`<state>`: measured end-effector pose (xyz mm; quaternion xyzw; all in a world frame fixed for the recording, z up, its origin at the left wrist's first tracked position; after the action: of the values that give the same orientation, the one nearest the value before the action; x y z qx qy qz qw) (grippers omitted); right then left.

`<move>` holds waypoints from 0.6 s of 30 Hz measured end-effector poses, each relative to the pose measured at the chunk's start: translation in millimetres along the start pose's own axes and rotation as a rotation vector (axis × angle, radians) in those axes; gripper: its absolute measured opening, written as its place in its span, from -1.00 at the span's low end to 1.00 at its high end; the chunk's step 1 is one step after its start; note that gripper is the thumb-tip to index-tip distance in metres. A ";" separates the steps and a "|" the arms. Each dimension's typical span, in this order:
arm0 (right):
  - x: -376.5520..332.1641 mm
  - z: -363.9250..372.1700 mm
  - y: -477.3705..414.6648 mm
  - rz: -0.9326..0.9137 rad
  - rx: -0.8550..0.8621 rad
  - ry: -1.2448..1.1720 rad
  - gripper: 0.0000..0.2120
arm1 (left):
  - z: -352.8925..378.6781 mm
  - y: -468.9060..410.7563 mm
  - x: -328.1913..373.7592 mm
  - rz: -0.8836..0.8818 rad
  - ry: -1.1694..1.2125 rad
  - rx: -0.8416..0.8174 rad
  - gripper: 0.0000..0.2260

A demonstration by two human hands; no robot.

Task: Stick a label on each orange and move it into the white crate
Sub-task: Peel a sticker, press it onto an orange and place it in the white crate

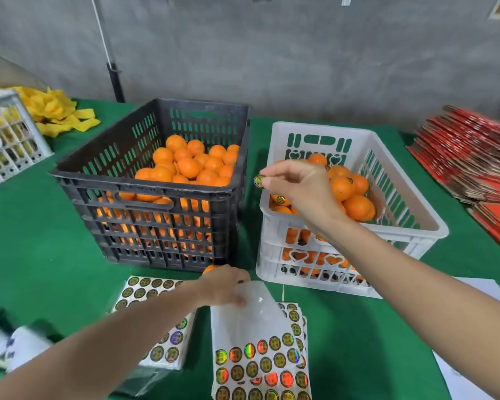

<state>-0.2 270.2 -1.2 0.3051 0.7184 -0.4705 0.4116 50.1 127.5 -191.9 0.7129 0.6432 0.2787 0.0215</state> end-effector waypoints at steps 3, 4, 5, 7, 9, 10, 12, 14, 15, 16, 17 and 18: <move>7.9 6.5 -1.8 0.039 0.009 0.018 -0.77 | 3.7 -1.4 -1.4 -0.015 -0.298 0.164 -0.57; 11.1 9.1 -3.8 0.058 0.018 0.018 -0.77 | 3.8 1.7 0.6 0.017 -0.331 0.199 -0.56; 13.8 10.1 -4.8 0.078 0.030 0.014 -0.78 | 3.6 8.4 6.1 0.072 -0.332 0.226 -0.55; 16.7 12.4 -10.7 0.106 0.055 -0.012 -0.79 | -9.0 28.6 14.4 0.260 -0.312 0.323 -0.59; 17.8 13.5 -19.3 0.116 0.087 -0.046 -0.78 | -37.7 56.3 19.7 0.536 -0.216 0.573 -0.72; 17.9 14.2 -24.0 0.122 0.099 -0.062 -0.76 | -56.0 70.2 19.1 0.647 -0.150 0.736 -0.80; 18.1 16.7 -33.2 0.130 0.113 -0.088 -0.74 | -99.5 88.3 9.3 0.746 -0.019 0.945 -0.88; 18.3 23.9 -41.7 0.129 0.097 -0.103 -0.73 | -147.9 92.6 -6.8 0.645 0.067 1.048 -0.88; 18.3 29.3 -45.8 0.124 0.084 -0.112 -0.73 | -171.3 89.3 -17.4 0.515 0.101 1.074 -0.88; 18.2 35.5 -50.1 0.119 0.071 -0.120 -0.72 | -194.5 80.6 -30.1 0.361 0.121 1.057 -0.87; 18.8 41.9 -54.9 0.117 0.061 -0.122 -0.72 | -214.9 68.5 -41.5 0.206 0.137 0.996 -0.86; 19.6 48.5 -60.2 0.119 0.058 -0.120 -0.72 | -231.2 52.3 -52.6 0.070 0.143 0.904 -0.85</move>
<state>-44.4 203.8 -3.5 0.3305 0.6591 -0.4831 0.4721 -1.8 -6.2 4.1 0.6509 0.6756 0.0192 -0.3457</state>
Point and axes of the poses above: each hand's wrist, its own y-axis away from the middle knuckle, its own z-axis out of the palm, x = y × z, the point moved 3 cm from there along -y, towards the middle knuckle, and after that the axes turned 3 degrees about -z, right-handed, at the moved point
